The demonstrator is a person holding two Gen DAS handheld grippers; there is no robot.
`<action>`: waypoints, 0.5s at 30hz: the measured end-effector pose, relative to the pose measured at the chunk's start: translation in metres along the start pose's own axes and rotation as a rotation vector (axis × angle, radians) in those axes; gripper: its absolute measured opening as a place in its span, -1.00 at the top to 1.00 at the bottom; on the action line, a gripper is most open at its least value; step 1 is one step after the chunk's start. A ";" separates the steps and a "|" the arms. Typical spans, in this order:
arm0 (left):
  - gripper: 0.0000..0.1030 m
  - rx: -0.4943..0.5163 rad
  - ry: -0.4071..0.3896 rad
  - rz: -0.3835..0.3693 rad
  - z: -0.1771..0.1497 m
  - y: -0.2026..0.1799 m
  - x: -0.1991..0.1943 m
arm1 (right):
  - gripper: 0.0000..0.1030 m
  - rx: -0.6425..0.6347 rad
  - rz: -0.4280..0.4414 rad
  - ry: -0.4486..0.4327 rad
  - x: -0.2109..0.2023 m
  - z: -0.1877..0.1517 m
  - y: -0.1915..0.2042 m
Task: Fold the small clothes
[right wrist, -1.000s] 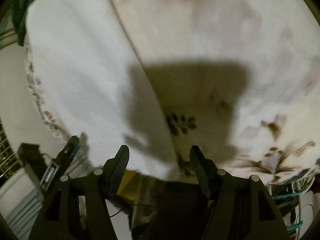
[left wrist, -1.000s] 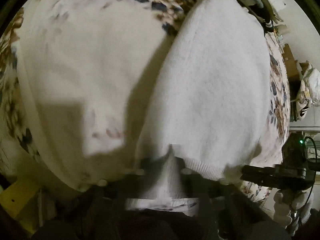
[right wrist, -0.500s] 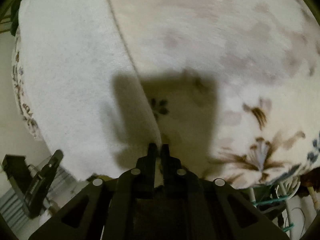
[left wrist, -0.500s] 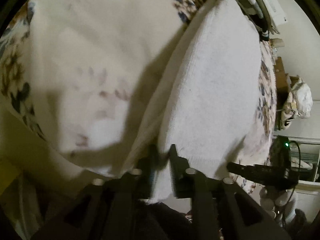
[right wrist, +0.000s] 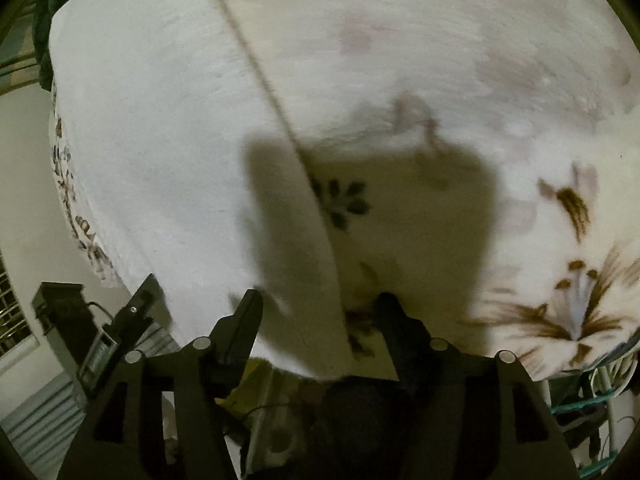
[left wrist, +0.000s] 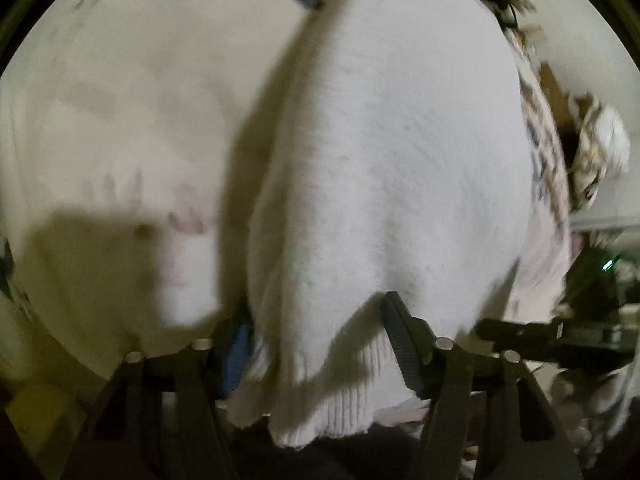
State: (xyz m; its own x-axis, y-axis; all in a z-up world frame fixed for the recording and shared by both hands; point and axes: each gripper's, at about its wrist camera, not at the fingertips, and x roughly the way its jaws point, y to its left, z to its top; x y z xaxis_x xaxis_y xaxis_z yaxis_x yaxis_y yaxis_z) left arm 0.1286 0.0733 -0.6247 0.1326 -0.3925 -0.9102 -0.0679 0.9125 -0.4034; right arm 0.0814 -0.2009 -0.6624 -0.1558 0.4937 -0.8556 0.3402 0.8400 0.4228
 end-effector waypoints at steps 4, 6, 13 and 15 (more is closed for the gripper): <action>0.75 -0.032 -0.009 -0.009 -0.002 0.000 -0.008 | 0.67 -0.030 -0.064 -0.029 0.012 -0.009 0.032; 0.78 -0.061 -0.013 -0.033 -0.002 0.001 -0.018 | 0.78 -0.031 -0.040 -0.025 0.016 -0.013 0.041; 0.79 -0.182 -0.029 -0.201 0.008 -0.002 -0.077 | 0.82 0.000 0.166 -0.046 -0.026 -0.028 0.061; 0.80 -0.225 -0.048 -0.262 0.021 -0.003 -0.099 | 0.82 0.011 0.247 -0.053 -0.048 -0.034 0.067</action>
State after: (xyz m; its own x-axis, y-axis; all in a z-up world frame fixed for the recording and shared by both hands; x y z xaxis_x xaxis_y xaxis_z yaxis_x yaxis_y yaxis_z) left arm 0.1367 0.1119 -0.5318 0.2203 -0.5996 -0.7694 -0.2411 0.7308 -0.6386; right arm 0.0804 -0.1609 -0.5828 -0.0175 0.6712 -0.7411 0.3723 0.6922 0.6182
